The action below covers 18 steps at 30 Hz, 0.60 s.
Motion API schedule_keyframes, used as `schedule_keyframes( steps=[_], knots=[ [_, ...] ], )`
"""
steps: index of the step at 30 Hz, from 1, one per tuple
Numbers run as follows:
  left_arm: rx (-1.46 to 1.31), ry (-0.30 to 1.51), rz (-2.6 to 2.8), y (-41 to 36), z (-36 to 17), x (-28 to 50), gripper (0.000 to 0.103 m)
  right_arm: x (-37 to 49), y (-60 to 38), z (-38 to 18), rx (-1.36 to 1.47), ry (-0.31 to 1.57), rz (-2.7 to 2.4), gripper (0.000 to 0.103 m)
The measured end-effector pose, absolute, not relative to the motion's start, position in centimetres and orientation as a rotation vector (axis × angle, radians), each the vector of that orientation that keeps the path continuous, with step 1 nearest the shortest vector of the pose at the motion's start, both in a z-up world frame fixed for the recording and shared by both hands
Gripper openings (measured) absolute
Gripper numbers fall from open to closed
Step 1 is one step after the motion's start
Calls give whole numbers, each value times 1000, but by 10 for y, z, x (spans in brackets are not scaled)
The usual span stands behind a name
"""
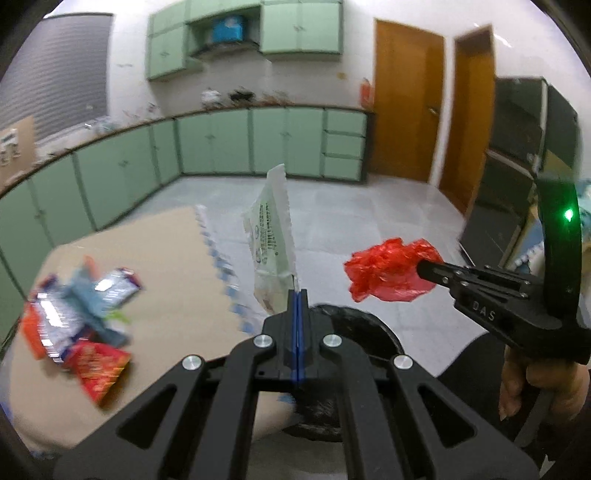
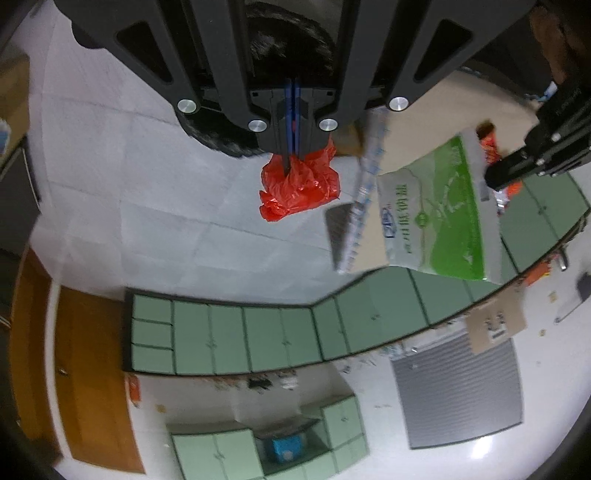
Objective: Collect trash
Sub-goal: 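Carry both items over the black bin and open both grippers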
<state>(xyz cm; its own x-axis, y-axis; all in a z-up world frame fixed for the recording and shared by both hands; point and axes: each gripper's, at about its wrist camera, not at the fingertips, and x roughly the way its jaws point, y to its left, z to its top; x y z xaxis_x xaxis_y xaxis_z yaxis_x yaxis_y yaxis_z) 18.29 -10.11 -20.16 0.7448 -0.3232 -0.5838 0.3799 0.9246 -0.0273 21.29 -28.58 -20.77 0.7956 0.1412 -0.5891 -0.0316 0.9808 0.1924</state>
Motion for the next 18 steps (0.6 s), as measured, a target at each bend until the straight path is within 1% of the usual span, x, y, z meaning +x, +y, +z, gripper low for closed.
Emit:
schedule_keyframes(
  steps=[4,8,10,12,14,15,18],
  knots=[
    [115,700,-452,-128,-246,209,0,226,-304,-237,191,704,55,1],
    [128,750,-484,-144,-279,227,0,244,-314,-265,199,771,30,1],
    [138,781,-491,-151,-296,233,0,256,-320,-281,208,821,17,5],
    [147,813,-487,-157,-310,239,0,264,-324,-294,222,860,8,16],
    [148,842,-481,-156,-322,247,1,266,-328,-299,224,870,-4,18],
    [150,854,-480,-155,-327,249,3,267,-330,-300,229,873,-7,18],
    [154,877,-469,-155,-338,257,3,265,-333,-299,234,871,-13,18]
  ],
)
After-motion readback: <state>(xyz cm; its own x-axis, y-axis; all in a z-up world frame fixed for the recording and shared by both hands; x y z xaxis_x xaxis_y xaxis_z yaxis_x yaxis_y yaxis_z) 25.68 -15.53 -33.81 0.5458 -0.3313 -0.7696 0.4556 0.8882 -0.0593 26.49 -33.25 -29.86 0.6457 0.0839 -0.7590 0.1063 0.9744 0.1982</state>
